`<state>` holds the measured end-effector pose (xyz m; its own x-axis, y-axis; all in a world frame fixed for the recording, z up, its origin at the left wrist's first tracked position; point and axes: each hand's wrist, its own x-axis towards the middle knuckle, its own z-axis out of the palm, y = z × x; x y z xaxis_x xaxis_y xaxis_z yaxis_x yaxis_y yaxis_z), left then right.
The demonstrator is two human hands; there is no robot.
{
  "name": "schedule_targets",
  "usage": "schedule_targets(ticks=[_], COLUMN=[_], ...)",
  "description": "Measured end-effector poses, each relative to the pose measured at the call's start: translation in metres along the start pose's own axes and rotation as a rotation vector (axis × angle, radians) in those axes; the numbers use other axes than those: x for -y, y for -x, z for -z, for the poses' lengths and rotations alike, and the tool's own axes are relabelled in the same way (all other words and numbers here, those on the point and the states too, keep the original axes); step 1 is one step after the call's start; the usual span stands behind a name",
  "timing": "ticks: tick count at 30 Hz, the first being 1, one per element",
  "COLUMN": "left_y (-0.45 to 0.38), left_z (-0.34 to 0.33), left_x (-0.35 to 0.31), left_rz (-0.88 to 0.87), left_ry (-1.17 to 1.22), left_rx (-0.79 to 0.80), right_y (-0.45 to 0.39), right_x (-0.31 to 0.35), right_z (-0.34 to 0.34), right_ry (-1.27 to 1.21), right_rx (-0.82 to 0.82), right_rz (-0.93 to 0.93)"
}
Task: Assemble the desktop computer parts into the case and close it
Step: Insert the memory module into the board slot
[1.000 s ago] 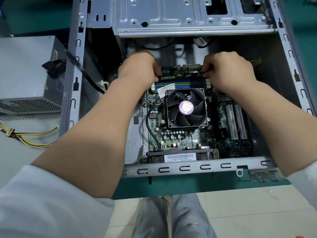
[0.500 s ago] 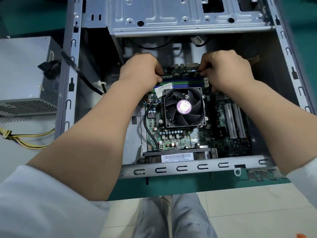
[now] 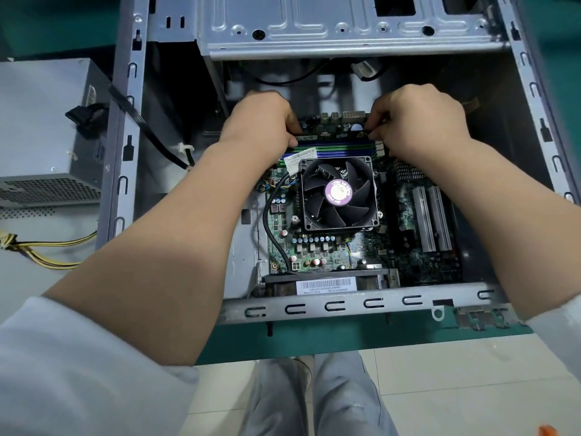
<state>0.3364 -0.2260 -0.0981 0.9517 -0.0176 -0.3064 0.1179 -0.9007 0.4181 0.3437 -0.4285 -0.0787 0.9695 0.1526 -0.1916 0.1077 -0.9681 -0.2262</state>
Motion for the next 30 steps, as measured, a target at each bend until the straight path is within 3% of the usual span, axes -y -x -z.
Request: schedule_targets(ticks=[8,15,20,25,30], left_y=[0.003,0.005,0.008,0.0,-0.006], left_z=[-0.003,-0.005,-0.005,0.004,0.004], left_x=[0.001,0.0,-0.008,-0.013,-0.012], left_rz=[0.018,0.113,0.211,0.368,0.372], left_ry=[0.008,0.158,0.229,0.214,0.175], left_rx=[-0.003,0.031,0.038,0.187,0.24], right_y=[-0.004,-0.005,-0.014,-0.03,-0.032], right_x=[-0.001,0.005,0.018,0.033,0.034], right_z=[-0.009,-0.013,-0.008,0.0,-0.005], right_ry=[0.024,-0.043,0.025,0.164,0.181], right_rx=[-0.008,-0.031,0.063,0.211,0.232], right_rz=[0.013,-0.062,-0.128,-0.188,-0.152])
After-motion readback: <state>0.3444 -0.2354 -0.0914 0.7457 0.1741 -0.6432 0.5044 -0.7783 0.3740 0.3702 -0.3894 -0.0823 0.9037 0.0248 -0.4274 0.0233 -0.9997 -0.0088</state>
